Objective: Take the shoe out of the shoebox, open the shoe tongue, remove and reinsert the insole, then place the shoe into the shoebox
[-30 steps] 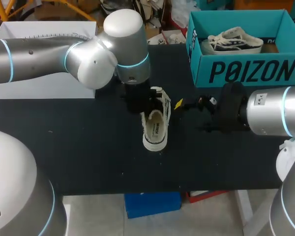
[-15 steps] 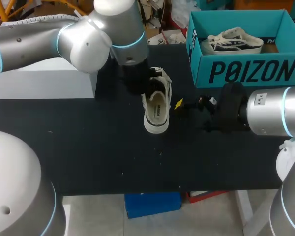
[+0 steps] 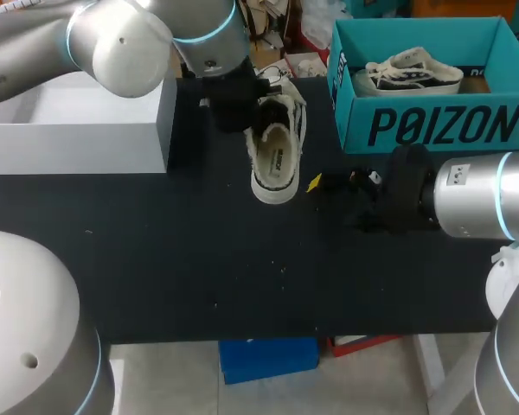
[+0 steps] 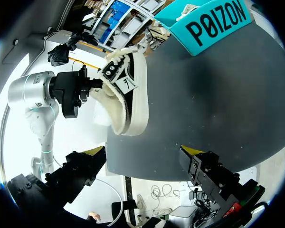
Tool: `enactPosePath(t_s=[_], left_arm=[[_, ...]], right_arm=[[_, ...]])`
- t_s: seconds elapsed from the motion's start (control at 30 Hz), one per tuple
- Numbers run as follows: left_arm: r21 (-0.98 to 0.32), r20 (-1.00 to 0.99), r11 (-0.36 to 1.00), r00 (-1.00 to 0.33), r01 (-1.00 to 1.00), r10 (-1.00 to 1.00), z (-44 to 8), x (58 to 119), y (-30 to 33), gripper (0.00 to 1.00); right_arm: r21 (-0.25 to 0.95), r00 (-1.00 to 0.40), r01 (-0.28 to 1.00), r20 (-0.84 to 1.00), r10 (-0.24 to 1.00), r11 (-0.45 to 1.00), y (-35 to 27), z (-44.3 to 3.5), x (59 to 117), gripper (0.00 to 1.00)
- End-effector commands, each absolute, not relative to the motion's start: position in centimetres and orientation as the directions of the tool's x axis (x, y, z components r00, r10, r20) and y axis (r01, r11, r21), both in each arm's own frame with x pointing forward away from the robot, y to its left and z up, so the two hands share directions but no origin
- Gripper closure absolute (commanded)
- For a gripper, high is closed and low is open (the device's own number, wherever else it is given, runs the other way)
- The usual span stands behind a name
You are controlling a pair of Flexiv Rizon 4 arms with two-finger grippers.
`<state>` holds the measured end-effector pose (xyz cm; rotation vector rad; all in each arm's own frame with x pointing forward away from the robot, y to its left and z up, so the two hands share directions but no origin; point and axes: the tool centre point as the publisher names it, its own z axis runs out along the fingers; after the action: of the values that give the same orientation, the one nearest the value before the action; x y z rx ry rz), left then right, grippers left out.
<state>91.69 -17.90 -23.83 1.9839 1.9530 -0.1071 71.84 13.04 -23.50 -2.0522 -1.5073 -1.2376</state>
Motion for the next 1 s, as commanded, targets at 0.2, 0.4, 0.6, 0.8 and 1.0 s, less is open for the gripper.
enactPosePath(t_s=[0.2,0.4,0.6,0.8,1.0], left_arm=[[0.102,-0.316,0.384,-0.336,0.918,0.887,-17.7,93.2,-16.4,1.00],[-0.001,-0.320,0.721,-0.684,0.692,0.656,-17.0,96.7,-12.8,1.00],[-0.099,-0.336,0.928,-0.890,0.360,0.309,-17.5,100.2,-6.5,1.00],[-0.107,-0.327,0.988,-0.942,0.109,0.068,-18.6,101.3,0.9,1.00],[-0.106,-0.307,0.989,-0.943,-0.103,-0.131,-19.7,101.8,8.3,1.00]], right_arm=[[0.229,0.070,0.890,0.784,0.617,-0.393,12.6,-23.4,71.7,0.00],[0.229,0.070,0.890,0.784,0.617,-0.393,12.6,-23.4,71.7,0.00],[0.229,0.070,0.890,0.784,0.617,-0.393,12.6,-23.4,71.7,0.00],[0.229,0.070,0.890,0.784,0.617,-0.393,12.6,-23.4,71.7,0.00],[0.229,0.070,0.890,0.784,0.617,-0.393,12.6,-23.4,71.7,0.00]])
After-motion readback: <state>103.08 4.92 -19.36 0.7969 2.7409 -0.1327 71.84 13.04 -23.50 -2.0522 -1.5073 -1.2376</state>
